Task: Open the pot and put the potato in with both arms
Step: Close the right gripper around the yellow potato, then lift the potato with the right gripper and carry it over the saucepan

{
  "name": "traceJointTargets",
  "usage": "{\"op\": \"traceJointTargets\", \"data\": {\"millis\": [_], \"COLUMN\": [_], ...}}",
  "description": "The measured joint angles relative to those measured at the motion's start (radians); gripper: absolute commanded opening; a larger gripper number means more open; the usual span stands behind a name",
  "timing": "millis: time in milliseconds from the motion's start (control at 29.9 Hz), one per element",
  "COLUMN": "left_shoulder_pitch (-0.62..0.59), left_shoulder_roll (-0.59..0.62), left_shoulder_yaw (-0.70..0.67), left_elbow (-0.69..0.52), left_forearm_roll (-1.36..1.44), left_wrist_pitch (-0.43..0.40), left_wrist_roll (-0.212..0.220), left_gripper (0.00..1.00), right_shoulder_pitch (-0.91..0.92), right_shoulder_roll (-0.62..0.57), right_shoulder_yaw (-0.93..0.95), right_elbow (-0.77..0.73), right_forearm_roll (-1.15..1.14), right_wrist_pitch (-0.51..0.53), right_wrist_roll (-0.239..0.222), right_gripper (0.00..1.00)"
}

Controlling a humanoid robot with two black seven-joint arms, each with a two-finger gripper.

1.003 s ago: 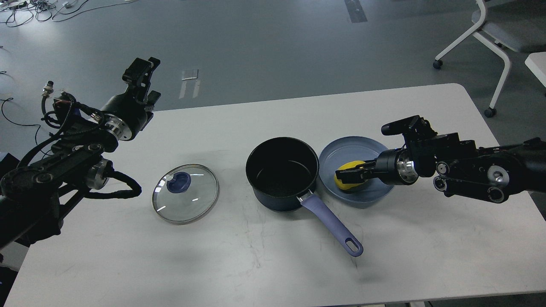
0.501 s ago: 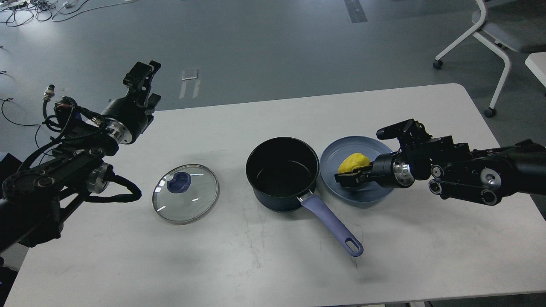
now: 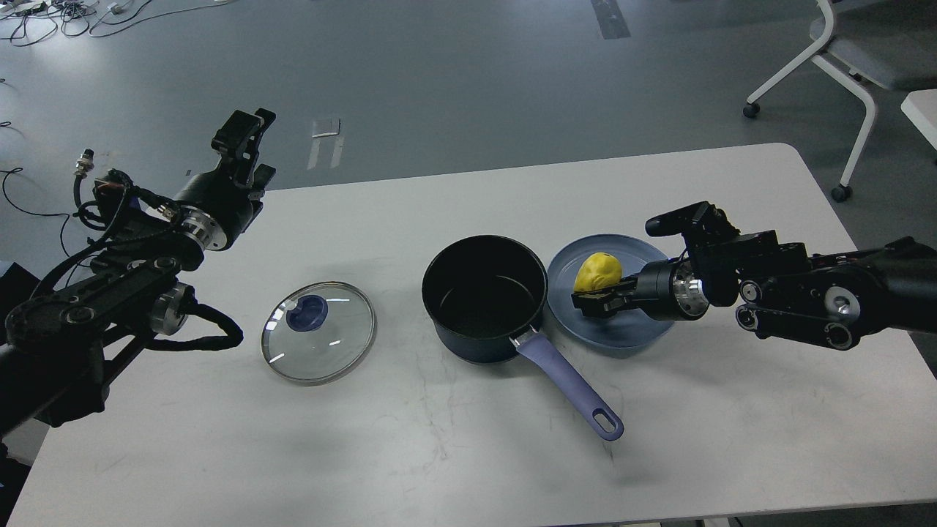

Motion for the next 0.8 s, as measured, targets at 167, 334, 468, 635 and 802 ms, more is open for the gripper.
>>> {"op": "traceJointTargets", "data": {"millis": [167,334,468,635,802], "left_shoulder_pitch": [0.001,0.001,-0.001,-0.002,-0.002], "left_shoulder_roll": [-0.003,-0.004,-0.004,-0.004,-0.001], "left_shoulder_yaw": [0.000,0.000,-0.004,-0.006,-0.008], "left_elbow": [0.001,0.001,0.001,0.001,0.001], "left_forearm_roll": [0.010,0.013,0.013,0.013,0.012], "left_wrist_pitch": [0.000,0.000,0.000,0.000,0.004], "left_wrist_roll": [0.000,0.000,0.000,0.000,0.000], "left_gripper": [0.98,0.98,0.98,0.98,0.98], "right_shoulder_pitch": [0.024,0.087,0.143,0.169,0.191], "right_shoulder_roll": [-0.028,-0.071,-0.060,0.045,0.165], "right_shoulder_yaw": [0.006,0.011,0.025,0.025,0.016], "right_elbow": [0.011,0.031,0.034,0.032,-0.002], "right_forearm_roll": [0.006,0.007,0.012,0.036,0.102], "right_wrist_pitch": [-0.001,-0.002,-0.002,0.002,0.013], "right_wrist_roll": [0.013,0.030,0.033,0.036,0.039], "right_gripper": [0.29,0.29,0.29,0.30,0.79]}}
